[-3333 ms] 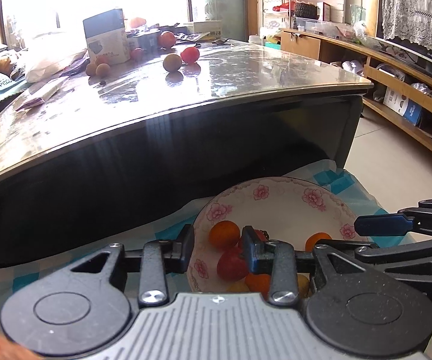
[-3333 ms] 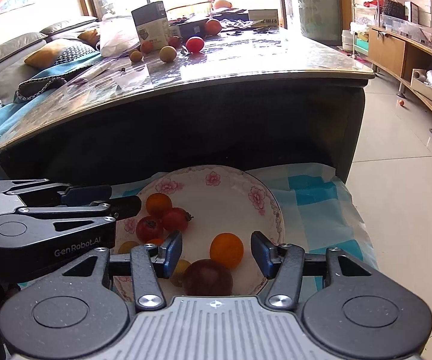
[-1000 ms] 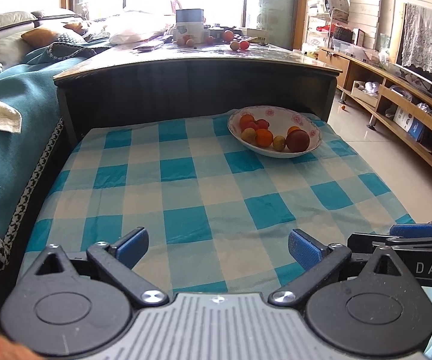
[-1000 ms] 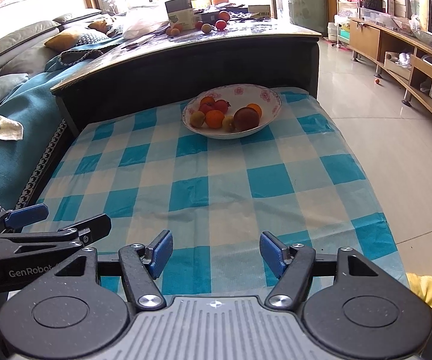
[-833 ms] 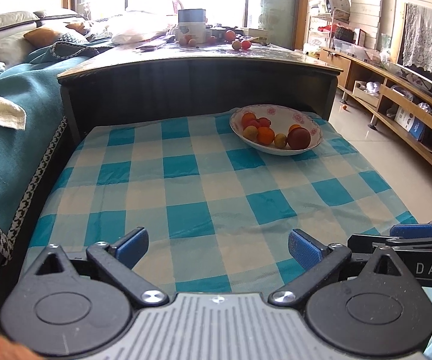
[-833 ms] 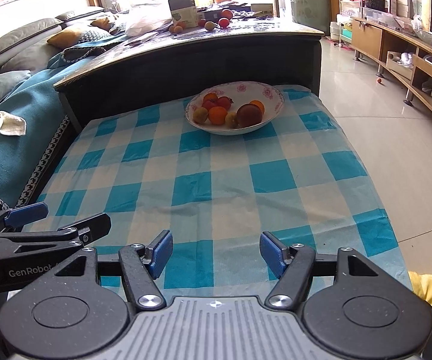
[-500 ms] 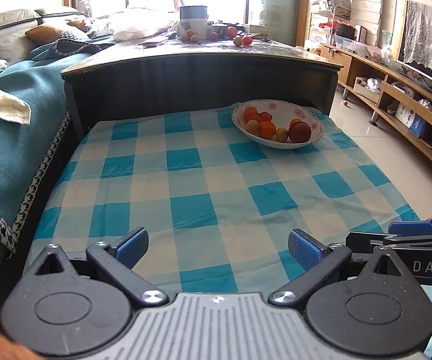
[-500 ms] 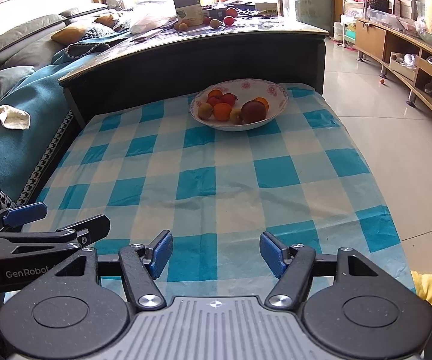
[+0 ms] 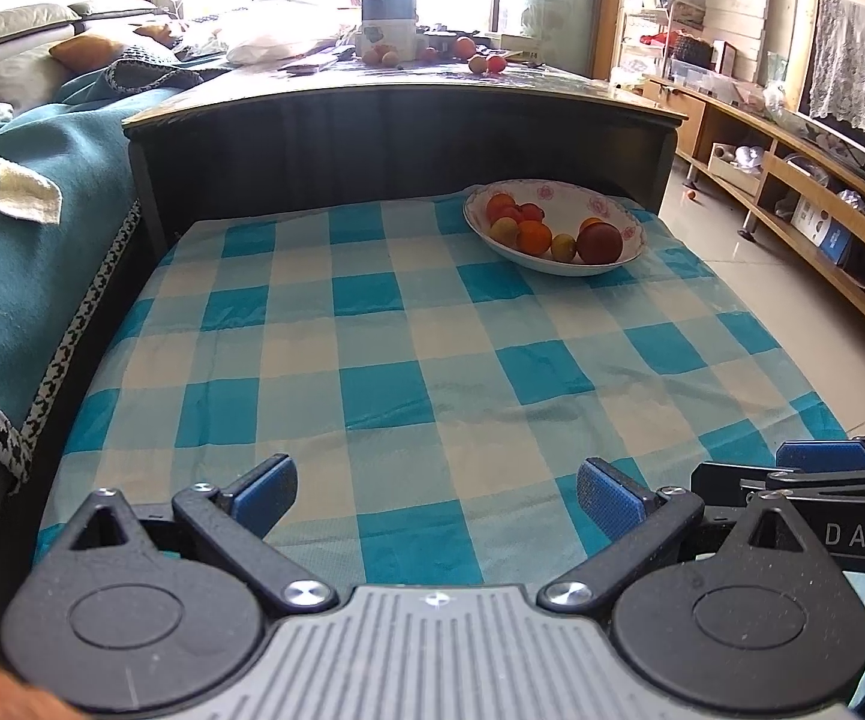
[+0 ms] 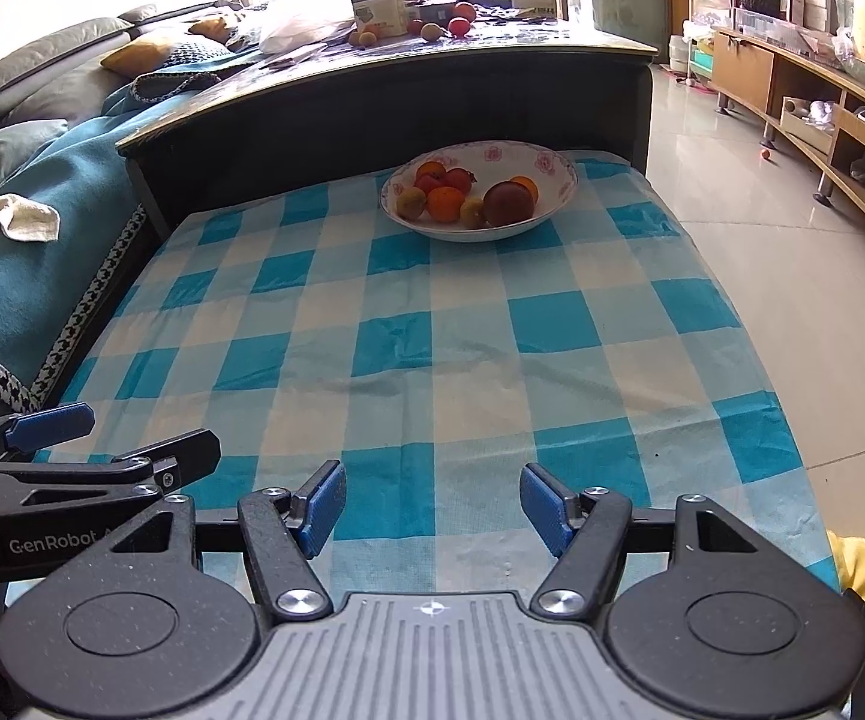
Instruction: Organize fruits
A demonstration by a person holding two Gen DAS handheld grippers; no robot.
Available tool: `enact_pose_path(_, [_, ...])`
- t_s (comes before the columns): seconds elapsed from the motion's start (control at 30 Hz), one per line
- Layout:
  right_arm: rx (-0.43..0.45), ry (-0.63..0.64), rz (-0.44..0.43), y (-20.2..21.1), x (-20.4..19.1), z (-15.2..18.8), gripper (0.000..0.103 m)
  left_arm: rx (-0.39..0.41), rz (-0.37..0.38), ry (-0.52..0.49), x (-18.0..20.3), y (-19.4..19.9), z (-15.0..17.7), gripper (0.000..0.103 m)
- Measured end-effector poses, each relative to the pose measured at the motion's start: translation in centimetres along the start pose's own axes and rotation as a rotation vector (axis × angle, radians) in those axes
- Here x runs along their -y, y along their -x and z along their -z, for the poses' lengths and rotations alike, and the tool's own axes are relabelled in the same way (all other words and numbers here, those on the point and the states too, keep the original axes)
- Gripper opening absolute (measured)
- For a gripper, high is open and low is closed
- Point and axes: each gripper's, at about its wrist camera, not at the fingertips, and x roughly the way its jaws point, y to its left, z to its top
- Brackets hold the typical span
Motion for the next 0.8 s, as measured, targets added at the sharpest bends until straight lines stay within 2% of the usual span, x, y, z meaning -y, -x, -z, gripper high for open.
enact_pose_path(0.43, [-0.01, 0.0, -0.003, -0.14, -0.02, 0.31, 0.06, -0.022, 0.017, 0.021, -0.22, -0.18, 0.13, 0.103])
enact_pose_path(0.8, [-0.012, 0.004, -0.003, -0.23, -0.1, 0.46, 0.06, -0.008, 0.022, 0.007, -0.24, -0.2, 0.36, 0.103])
